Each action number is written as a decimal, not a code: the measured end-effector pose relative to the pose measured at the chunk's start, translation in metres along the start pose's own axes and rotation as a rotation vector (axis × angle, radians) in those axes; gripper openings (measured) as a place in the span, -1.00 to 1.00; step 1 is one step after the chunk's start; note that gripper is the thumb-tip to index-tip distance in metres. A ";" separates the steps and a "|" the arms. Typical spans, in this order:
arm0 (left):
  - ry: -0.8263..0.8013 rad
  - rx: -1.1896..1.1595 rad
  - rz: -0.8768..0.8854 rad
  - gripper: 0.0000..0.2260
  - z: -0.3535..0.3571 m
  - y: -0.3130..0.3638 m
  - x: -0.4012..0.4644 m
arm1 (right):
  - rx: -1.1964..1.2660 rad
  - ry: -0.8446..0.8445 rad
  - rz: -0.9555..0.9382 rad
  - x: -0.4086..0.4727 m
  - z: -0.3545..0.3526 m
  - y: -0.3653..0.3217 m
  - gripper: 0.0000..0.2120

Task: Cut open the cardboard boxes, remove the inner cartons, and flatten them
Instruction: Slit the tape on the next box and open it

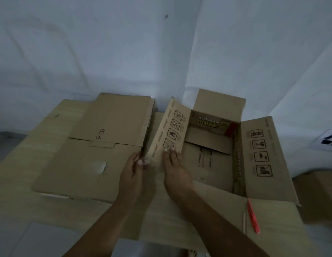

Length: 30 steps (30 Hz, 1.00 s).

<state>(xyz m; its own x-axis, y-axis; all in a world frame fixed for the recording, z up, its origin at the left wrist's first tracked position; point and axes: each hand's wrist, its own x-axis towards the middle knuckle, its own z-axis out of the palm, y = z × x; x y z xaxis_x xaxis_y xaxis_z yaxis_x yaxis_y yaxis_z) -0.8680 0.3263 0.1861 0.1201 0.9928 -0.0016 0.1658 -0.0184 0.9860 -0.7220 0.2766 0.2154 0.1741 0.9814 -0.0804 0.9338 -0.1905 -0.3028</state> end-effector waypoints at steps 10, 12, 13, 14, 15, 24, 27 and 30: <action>-0.139 0.116 0.281 -0.70 0.004 0.029 0.003 | 0.467 0.514 0.086 -0.027 -0.083 -0.025 -0.36; -0.227 0.216 0.448 -0.62 0.019 0.036 0.004 | 0.499 0.570 0.184 -0.035 -0.090 -0.014 -0.30; -0.260 0.278 0.536 -0.60 0.026 0.038 0.005 | 0.517 0.597 0.227 -0.038 -0.091 -0.006 -0.26; -0.289 0.342 0.612 -0.58 0.033 0.037 0.007 | 0.552 0.625 0.259 -0.042 -0.090 0.002 -0.20; -0.313 0.402 0.670 -0.57 0.040 0.036 0.008 | 0.600 0.655 0.292 -0.046 -0.090 0.010 -0.14; -0.287 0.688 0.734 -0.56 0.098 0.041 -0.022 | 0.148 0.774 0.605 -0.083 -0.099 0.085 0.28; -0.269 0.745 0.746 -0.56 0.111 0.042 -0.033 | -0.149 0.587 0.517 -0.084 -0.101 0.097 0.01; -0.250 0.738 0.737 -0.55 0.118 0.044 -0.036 | -0.089 0.289 0.382 -0.078 -0.100 0.096 -0.32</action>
<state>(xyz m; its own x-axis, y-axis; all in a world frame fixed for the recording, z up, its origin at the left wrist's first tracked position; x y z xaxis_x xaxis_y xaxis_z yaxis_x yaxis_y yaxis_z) -0.7494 0.2757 0.2097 0.6154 0.6566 0.4361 0.5109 -0.7536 0.4136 -0.6149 0.1839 0.2873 0.5777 0.8099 0.1012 0.8070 -0.5481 -0.2199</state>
